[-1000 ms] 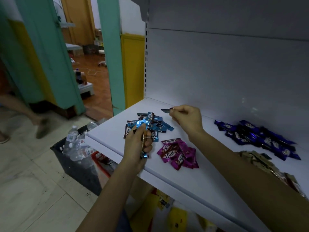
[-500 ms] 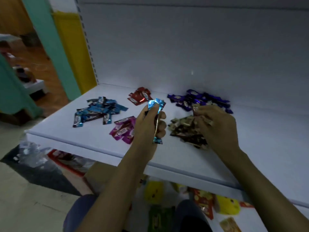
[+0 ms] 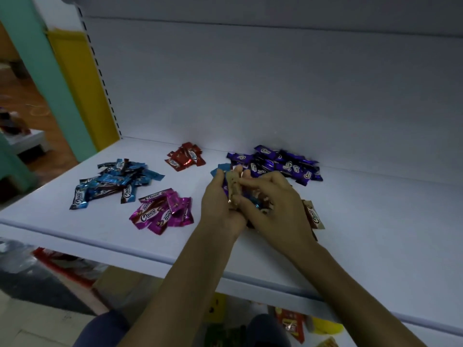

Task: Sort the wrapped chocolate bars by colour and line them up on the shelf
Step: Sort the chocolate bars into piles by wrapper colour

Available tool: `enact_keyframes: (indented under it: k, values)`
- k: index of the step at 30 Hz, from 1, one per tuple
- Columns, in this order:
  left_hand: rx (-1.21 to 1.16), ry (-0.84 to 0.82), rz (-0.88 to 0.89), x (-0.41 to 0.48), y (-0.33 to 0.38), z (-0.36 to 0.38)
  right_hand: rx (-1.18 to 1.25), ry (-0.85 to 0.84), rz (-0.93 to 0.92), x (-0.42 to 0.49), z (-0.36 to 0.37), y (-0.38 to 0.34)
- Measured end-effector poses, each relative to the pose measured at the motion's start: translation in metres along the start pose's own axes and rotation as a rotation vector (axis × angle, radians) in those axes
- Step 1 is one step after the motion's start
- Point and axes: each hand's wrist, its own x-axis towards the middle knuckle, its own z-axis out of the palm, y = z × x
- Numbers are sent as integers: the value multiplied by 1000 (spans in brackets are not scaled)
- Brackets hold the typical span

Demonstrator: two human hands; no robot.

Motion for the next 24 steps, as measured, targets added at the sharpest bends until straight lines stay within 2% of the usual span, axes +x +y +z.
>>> enact_keyframes:
  k: [6, 10, 13, 18, 21, 24]
  values:
    - [96, -61, 49, -18, 29, -1, 57, -74, -71, 25, 11, -30]
    - [149, -140, 94, -28, 49, -19, 143, -80, -52, 44, 31, -55]
    - [158, -116, 123, -29, 63, -40, 223, -102, -5, 54, 48, -64]
    - [71, -80, 108, -25, 68, -63, 386, 46, 104, 55, 41, -54]
    - [113, -77, 93, -23, 53, -65, 310, 169, 202, 40, 19, -21]
    - [205, -86, 99, -17, 33, -60, 147, 158, 322, 27, 3, 15]
